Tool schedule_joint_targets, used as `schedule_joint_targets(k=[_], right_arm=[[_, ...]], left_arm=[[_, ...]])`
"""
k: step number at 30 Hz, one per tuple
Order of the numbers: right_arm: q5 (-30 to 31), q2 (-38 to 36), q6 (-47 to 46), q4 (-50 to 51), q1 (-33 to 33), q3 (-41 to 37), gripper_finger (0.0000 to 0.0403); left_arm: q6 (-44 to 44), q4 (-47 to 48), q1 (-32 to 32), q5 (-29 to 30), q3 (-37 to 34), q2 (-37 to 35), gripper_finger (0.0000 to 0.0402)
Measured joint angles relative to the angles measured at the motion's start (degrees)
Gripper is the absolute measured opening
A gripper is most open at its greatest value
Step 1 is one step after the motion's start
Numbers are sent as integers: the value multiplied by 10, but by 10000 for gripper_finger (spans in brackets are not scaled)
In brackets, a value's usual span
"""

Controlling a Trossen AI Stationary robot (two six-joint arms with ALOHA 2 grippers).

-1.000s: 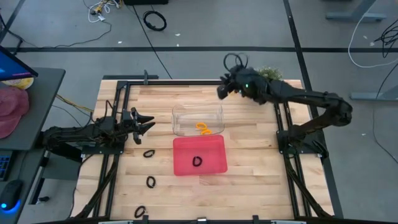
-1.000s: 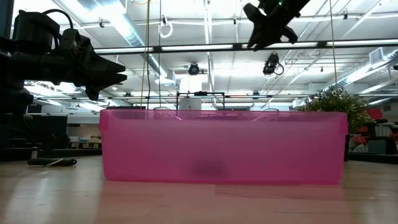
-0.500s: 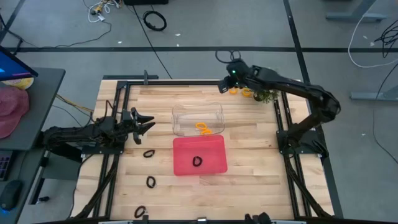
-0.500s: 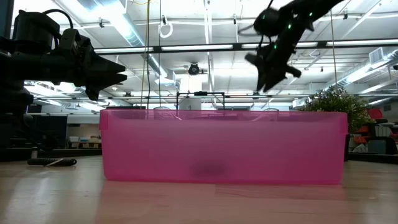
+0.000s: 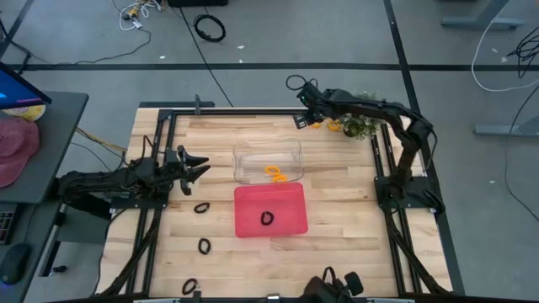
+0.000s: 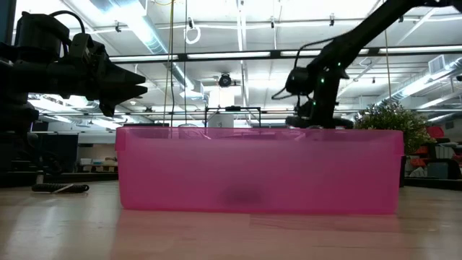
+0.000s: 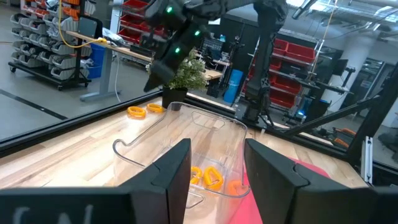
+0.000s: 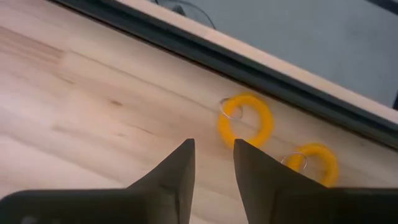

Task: Sort spring keychains
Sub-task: Put the yellow spring keychain into the transparent bin

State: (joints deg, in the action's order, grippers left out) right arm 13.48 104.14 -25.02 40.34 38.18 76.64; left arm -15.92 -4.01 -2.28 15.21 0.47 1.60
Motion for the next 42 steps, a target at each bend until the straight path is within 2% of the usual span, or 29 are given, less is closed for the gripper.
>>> schedule_joint_targets(k=[17, 42], right_arm=[[7, 127, 6, -21, 30, 2, 114], [-10, 115, 19, -17, 27, -1, 114]], left_arm=[[0, 0, 0, 0, 0, 0, 154], [0, 0, 0, 0, 0, 0, 154]])
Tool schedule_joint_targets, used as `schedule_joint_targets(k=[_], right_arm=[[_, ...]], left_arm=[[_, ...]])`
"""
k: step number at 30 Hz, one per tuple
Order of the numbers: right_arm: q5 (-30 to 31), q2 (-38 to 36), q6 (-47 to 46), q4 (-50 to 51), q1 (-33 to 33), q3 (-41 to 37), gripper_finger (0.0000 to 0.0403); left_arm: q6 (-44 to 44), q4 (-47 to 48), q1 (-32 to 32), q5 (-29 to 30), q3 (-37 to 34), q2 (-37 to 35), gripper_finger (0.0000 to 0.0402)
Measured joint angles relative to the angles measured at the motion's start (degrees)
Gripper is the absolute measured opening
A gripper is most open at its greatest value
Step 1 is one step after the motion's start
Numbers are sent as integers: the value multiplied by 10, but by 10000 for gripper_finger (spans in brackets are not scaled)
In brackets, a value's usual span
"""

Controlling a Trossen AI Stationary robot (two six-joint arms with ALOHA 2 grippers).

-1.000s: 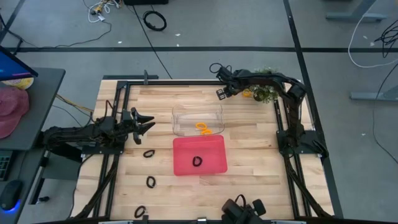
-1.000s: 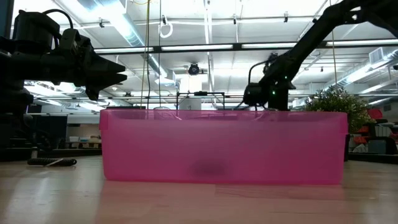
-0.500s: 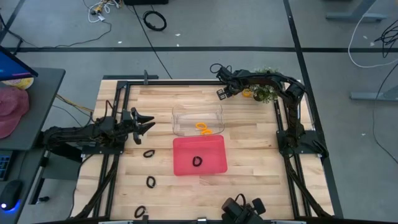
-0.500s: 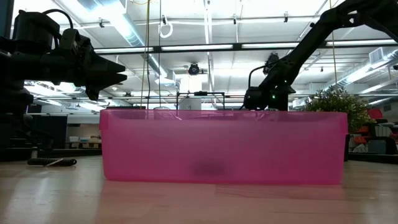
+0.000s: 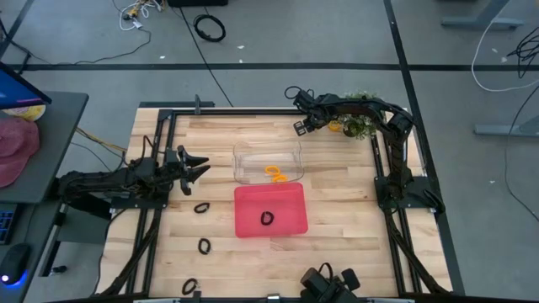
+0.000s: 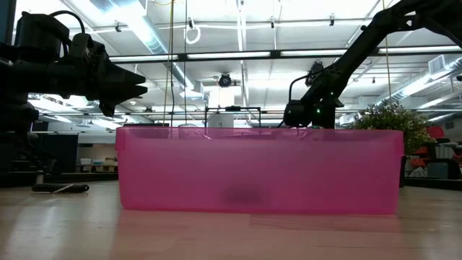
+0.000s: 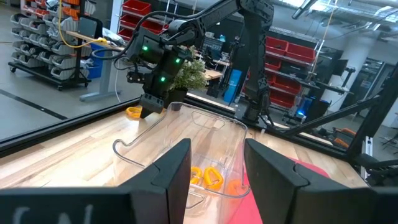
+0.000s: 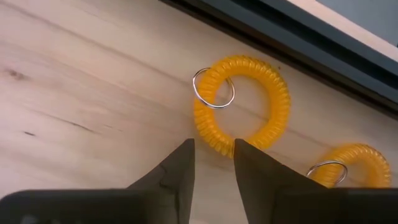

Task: Sort spring keychains
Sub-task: Put the yellow spring keychain into the transparent bin

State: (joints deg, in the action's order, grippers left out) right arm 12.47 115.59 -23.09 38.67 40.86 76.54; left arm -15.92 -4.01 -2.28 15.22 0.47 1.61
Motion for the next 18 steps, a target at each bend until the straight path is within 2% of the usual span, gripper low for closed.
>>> schedule_joint_targets(k=[18], right_arm=[[2, 0, 0, -44, -1, 0, 114]], left_arm=[[0, 0, 0, 0, 0, 0, 154]])
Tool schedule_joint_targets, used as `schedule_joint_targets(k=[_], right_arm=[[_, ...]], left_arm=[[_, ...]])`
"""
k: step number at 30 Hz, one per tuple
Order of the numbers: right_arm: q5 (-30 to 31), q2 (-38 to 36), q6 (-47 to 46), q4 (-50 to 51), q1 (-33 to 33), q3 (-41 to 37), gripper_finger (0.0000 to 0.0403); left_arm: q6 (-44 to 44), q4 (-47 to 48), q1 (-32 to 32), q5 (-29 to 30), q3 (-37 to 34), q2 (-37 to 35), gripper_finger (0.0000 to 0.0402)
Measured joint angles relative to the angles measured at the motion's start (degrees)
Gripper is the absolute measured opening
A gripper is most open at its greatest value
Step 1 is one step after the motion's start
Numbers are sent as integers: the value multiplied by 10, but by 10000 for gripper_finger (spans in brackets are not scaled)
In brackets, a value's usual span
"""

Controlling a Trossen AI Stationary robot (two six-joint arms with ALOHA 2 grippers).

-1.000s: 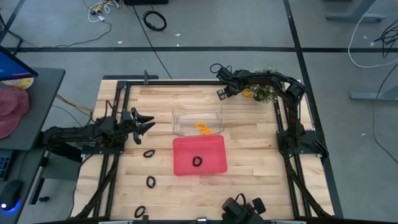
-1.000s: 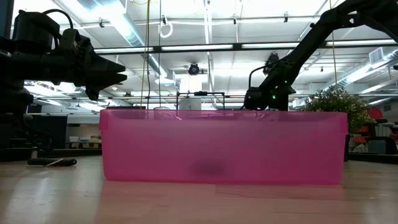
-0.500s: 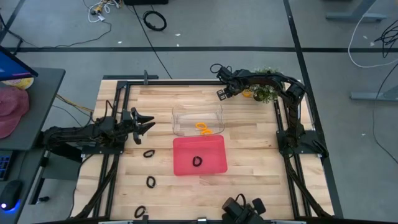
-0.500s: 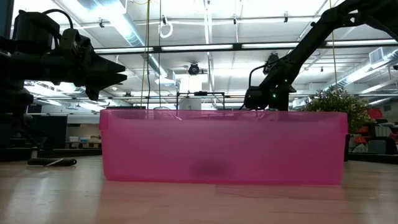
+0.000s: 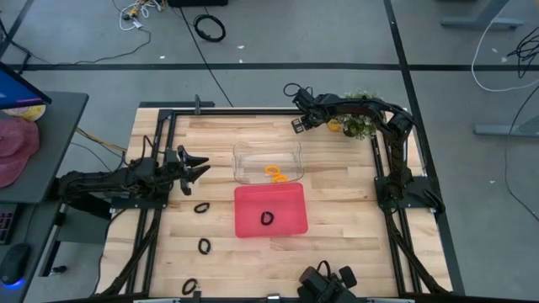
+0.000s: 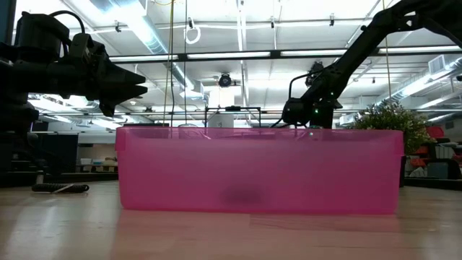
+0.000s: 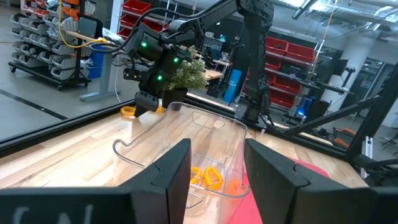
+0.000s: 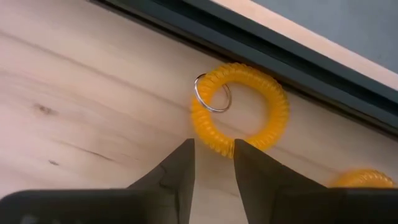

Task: Sort spring keychains
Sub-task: Put the yellow spring keychain into the transparent bin

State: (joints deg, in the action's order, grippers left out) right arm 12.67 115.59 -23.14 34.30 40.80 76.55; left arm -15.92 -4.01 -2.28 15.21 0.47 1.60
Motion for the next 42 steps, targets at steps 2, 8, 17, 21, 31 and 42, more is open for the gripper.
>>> schedule_joint_targets(k=[2, 8, 17, 21, 31, 42], right_arm=[[3, 0, -10, 0, 0, 0, 114], [-9, 0, 1, 0, 1, 0, 114], [-15, -4, 21, -10, 1, -27, 113], [10, -5, 19, -12, 0, -39, 106], [19, -3, 45, 10, -4, -41, 5], [73, -64, 77, 40, -65, -45, 1]], left_arm=[[0, 0, 0, 0, 0, 0, 154], [0, 0, 0, 0, 0, 0, 154], [0, 0, 0, 0, 0, 0, 154], [0, 0, 0, 0, 0, 0, 154], [0, 0, 0, 0, 0, 0, 154], [0, 0, 0, 0, 0, 0, 154]])
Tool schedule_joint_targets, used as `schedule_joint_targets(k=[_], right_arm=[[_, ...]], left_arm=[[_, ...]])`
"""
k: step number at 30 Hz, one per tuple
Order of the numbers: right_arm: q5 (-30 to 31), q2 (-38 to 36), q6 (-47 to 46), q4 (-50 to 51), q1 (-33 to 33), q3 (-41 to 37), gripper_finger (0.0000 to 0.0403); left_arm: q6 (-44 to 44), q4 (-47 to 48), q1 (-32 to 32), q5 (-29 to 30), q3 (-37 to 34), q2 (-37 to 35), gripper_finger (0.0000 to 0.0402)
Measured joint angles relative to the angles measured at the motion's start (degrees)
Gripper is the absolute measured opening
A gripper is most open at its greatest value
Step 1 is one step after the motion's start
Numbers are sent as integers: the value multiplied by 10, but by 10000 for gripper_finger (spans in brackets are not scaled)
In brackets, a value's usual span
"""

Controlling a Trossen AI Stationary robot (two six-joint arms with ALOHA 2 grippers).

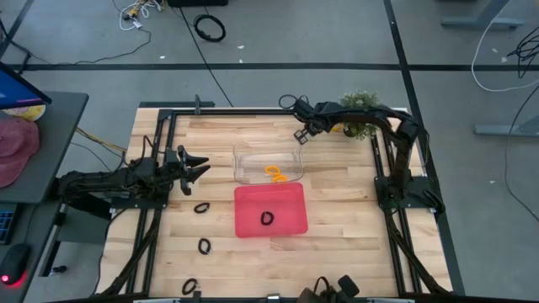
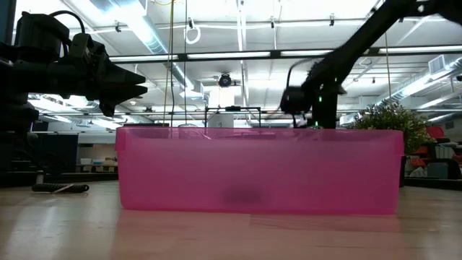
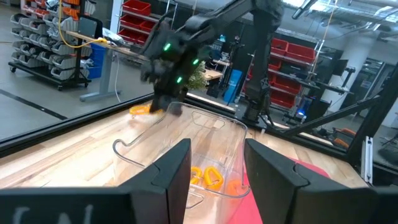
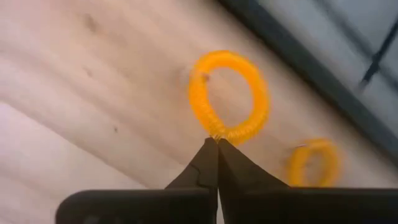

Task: Sort spring keychains
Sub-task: Put the yellow spring keychain into the transparent bin

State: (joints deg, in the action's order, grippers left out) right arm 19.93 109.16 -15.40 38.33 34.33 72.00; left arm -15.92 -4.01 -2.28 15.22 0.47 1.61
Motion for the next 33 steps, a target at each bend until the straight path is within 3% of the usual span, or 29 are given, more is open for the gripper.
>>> schedule_joint_targets(k=[14, 19, 25, 33], right_arm=[[84, -188, 10, -30, -108, 1, 0], [105, -273, 28, -115, -167, -42, 0], [53, -373, 38, -317, -233, -167, 0], [-26, -418, 35, -787, -296, -408, 0]], left_arm=[[0, 0, 0, 0, 0, 0, 154], [0, 0, 0, 0, 0, 0, 154], [0, 0, 0, 0, 0, 0, 154], [0, 0, 0, 0, 0, 0, 154]])
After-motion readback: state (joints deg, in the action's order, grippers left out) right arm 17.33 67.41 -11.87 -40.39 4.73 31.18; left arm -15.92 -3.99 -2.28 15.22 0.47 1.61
